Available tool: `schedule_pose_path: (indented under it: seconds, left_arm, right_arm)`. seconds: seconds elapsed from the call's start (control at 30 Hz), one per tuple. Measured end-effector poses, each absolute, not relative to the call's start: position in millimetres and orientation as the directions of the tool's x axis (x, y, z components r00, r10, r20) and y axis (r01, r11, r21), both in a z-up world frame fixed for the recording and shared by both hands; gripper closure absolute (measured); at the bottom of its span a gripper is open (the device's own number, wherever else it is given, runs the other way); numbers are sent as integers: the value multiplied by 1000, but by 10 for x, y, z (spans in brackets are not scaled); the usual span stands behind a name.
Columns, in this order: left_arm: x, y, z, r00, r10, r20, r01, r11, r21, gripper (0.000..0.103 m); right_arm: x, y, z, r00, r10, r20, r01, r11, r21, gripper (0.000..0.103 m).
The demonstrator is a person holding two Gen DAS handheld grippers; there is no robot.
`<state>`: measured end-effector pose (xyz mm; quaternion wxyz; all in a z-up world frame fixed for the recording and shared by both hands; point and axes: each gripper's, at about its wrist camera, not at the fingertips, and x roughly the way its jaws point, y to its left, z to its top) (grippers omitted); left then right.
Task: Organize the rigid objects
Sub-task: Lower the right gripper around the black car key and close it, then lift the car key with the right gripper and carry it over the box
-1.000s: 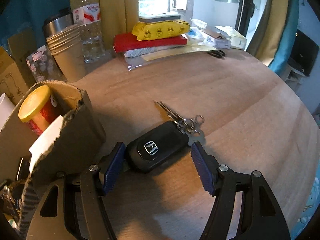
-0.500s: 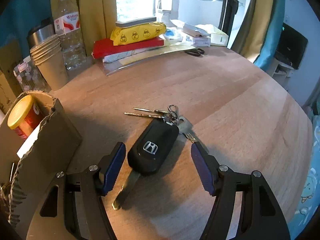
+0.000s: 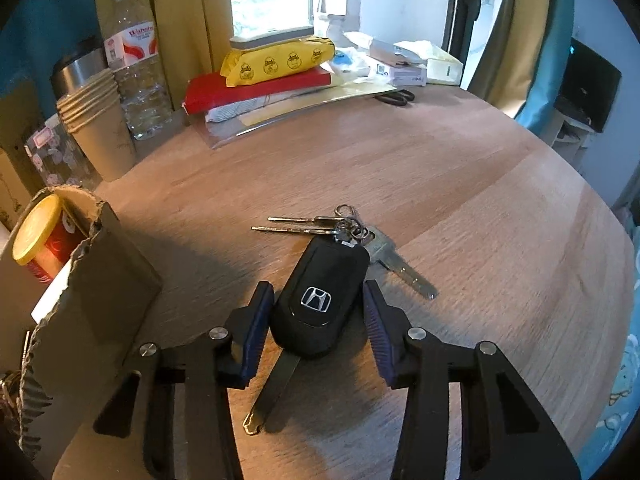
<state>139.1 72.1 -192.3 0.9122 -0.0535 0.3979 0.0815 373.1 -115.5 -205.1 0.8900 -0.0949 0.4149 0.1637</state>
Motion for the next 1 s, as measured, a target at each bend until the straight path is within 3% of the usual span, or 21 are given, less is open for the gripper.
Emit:
schedule_pose_path:
  seconds: [0.07,0.27,1.0]
  left_arm:
    - [1392,718,-1922,670,106,-735,-191,981,-33,93]
    - [1391,717,-1921,670,106,-735,-192,981,-33,93]
    - [1392,715,-1922,670,107,-735,-192,981,-32,93]
  right_arm:
    - [3700,-1163,-2033,609,218,-762,-371,928,-32,62]
    - [3566,-1159,-1942,652,223,-725,-377,925,-54,64]
    - [3233,-1265,-1492,729,302,-614,-396,918,-18,65]
